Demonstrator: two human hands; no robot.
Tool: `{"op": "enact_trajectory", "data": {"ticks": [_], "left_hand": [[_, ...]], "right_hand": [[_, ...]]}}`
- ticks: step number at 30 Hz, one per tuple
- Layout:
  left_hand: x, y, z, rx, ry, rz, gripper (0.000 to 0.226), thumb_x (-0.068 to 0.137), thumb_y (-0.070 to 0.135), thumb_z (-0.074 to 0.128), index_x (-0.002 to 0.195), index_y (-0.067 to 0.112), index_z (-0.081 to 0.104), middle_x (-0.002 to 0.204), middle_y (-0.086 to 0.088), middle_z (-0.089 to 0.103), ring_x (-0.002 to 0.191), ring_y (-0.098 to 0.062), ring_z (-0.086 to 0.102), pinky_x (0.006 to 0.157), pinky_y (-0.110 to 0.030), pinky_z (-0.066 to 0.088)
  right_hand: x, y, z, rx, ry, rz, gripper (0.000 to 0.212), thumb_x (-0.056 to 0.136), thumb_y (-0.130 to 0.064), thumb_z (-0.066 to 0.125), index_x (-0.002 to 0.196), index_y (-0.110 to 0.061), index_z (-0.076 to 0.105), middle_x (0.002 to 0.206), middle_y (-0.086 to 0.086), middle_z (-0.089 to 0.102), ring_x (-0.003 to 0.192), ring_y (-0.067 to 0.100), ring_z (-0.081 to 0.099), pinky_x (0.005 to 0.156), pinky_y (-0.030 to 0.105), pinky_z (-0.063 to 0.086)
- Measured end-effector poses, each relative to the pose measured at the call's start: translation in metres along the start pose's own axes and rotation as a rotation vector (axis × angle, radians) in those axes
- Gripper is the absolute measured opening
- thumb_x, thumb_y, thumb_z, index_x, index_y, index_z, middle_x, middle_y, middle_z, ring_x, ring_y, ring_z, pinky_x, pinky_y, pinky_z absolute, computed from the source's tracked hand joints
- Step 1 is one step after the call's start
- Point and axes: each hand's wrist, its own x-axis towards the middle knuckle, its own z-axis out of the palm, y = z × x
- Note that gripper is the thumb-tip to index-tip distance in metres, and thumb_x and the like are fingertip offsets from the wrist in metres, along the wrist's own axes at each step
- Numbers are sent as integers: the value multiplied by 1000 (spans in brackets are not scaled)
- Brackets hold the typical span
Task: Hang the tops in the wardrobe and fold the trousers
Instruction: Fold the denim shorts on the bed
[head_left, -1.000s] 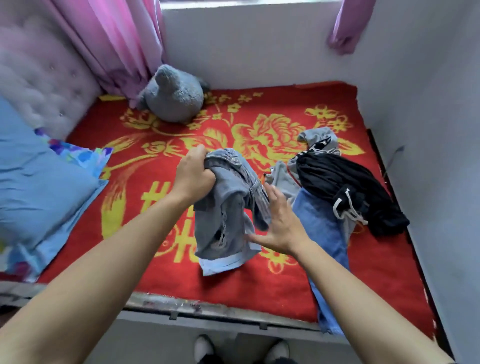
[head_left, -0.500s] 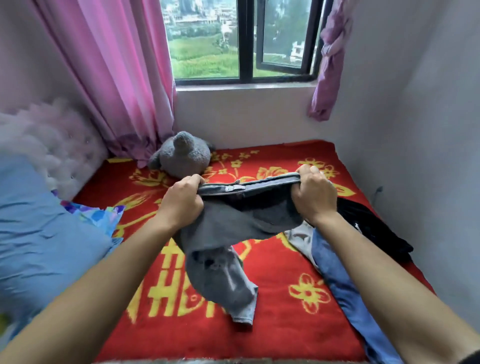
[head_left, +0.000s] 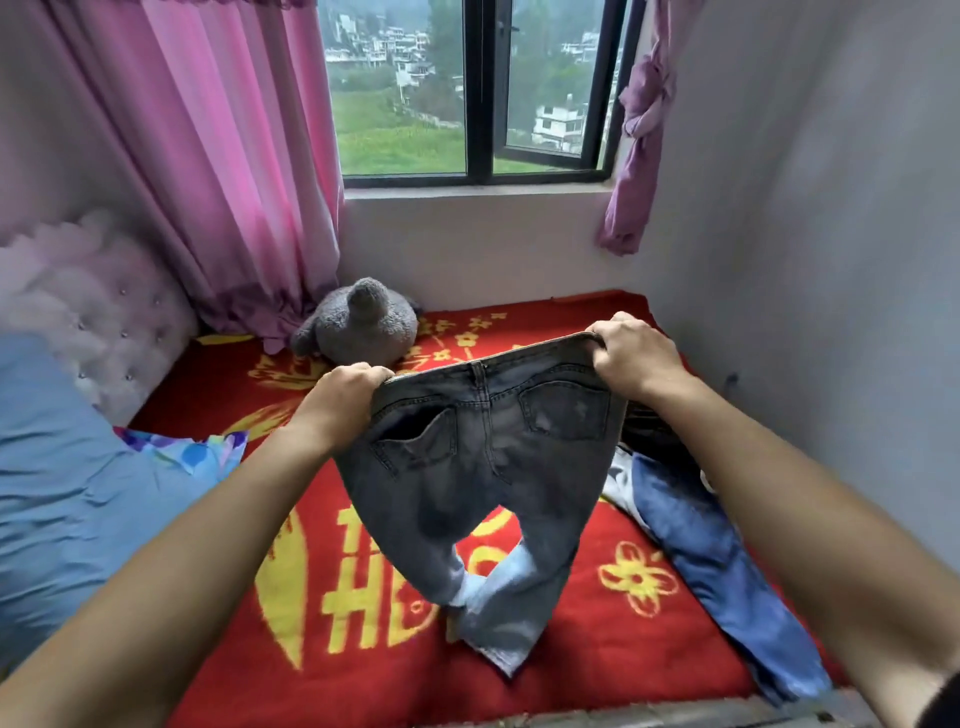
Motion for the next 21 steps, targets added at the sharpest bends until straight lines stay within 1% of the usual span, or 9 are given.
{"op": "enact_trajectory", "data": {"ticks": [2, 5, 6, 10, 13, 15, 16, 18, 21], "left_hand": [[5, 0, -6, -172, 12, 2, 33, 83, 0, 62, 110, 18, 67, 93, -9, 73, 87, -31, 67, 76, -34, 51], [10, -1, -7, -213, -4, 3, 28, 82, 2, 64, 84, 26, 50, 65, 4, 59, 63, -22, 54, 55, -23, 41], [13, -2, -6, -198, -28, 4, 30, 80, 1, 63, 80, 25, 47, 63, 4, 56, 62, -21, 50, 53, -21, 39], [22, -2, 8, -79, -214, 30, 40, 68, -11, 54, 72, 29, 50, 75, 1, 60, 75, -25, 57, 64, -31, 45], [28, -3, 27, -51, -284, 1, 42, 67, -11, 51, 72, 30, 55, 82, 0, 64, 79, -24, 59, 70, -33, 50], [29, -6, 39, -73, -293, -57, 44, 71, -8, 52, 80, 33, 66, 86, 2, 66, 83, -22, 61, 75, -33, 52], [29, -7, 45, -71, -309, -67, 45, 75, -5, 54, 90, 33, 73, 90, 4, 68, 87, -19, 61, 78, -32, 52], [29, -9, 57, -42, -390, -50, 47, 80, 2, 56, 105, 36, 75, 95, 7, 70, 88, -14, 61, 81, -29, 51], [26, -3, 77, -1, -556, -37, 49, 82, 6, 55, 111, 41, 72, 100, 9, 71, 91, -14, 63, 82, -31, 52]], "right_hand": [[7, 4, -12, 70, -22, -15, 29, 97, -26, 52, 121, -37, 65, 119, 2, 64, 113, 29, 60, 94, 41, 49], [11, 17, -21, 188, -135, -90, 32, 97, -15, 53, 108, -43, 65, 107, -2, 62, 104, 25, 59, 96, 43, 50], [11, 21, -21, 176, -195, -110, 37, 96, -9, 51, 105, -43, 64, 104, -4, 59, 103, 24, 57, 95, 44, 49], [11, 31, -4, -2, -366, -176, 47, 91, 0, 47, 106, -43, 57, 106, -2, 54, 100, 25, 57, 89, 45, 51], [12, 38, 16, -86, -415, -201, 49, 87, 5, 45, 103, -40, 50, 103, -2, 50, 95, 25, 55, 77, 38, 46], [14, 47, 27, -116, -435, -215, 48, 85, 8, 45, 101, -37, 50, 101, -3, 48, 96, 23, 52, 78, 39, 45], [16, 51, 33, -112, -448, -218, 48, 84, 9, 45, 102, -35, 52, 102, -4, 48, 98, 23, 52, 81, 41, 48], [17, 58, 44, -81, -483, -226, 52, 83, 9, 45, 107, -35, 58, 110, -5, 52, 102, 23, 56, 85, 41, 51], [13, 62, 65, -108, -533, -275, 63, 82, 7, 44, 121, -39, 62, 127, -8, 58, 114, 22, 57, 88, 36, 51]]}}
